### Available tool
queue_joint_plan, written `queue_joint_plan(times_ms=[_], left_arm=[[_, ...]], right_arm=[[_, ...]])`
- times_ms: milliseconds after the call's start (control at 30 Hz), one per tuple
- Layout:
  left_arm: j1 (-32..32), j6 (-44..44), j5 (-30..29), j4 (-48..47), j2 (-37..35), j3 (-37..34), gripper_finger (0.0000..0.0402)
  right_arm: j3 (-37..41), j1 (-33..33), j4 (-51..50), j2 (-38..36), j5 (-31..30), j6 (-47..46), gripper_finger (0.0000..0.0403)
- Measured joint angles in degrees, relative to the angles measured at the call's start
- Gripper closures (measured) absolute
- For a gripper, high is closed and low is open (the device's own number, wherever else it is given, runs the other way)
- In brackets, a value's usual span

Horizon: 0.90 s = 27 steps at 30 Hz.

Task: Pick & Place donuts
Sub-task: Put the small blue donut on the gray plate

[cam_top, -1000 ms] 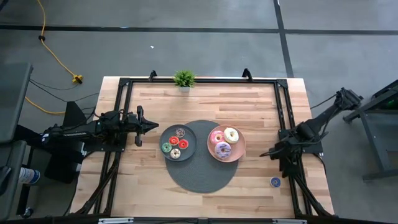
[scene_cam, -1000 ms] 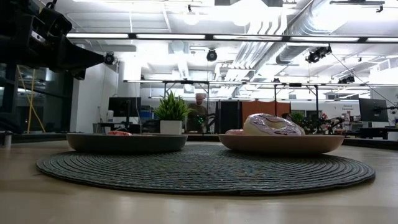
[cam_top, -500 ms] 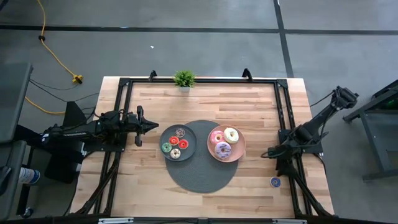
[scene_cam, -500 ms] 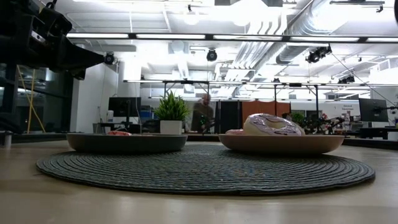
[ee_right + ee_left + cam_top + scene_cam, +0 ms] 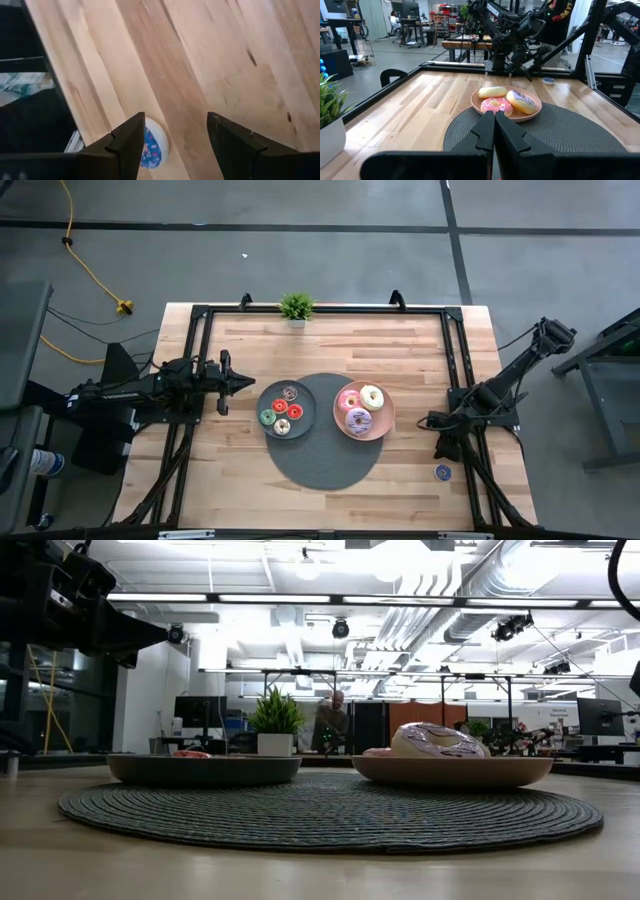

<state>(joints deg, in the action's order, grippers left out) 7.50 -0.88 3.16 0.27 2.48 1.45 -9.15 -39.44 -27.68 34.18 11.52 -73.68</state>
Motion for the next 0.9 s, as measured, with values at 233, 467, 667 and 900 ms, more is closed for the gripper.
queue_joint_plan(times_ms=[233, 467, 667, 900], left_arm=[[-0.01, 0.00, 0.00, 0.00, 0.00, 0.00, 0.0399], [-0.01, 0.01, 0.00, 0.00, 0.00, 0.00, 0.0399], [-0.01, 0.01, 0.00, 0.00, 0.00, 0.00, 0.0399], [0.01, -0.01, 0.00, 0.00, 0.00, 0.00, 0.0399]], right_arm=[[-1.35, 0.35, 5.32, 6.53, -0.67, -0.29, 0.0199], [-17.17, 3.74, -8.50, 16.46, -2.81, 11.32, 0.0199], [-35.57, 4.56, -21.96, 32.66, -5.23, 20.45, 0.0199], [-52.89, -0.38, -33.88, 52.47, -8.30, 23.66, 0.0199]])
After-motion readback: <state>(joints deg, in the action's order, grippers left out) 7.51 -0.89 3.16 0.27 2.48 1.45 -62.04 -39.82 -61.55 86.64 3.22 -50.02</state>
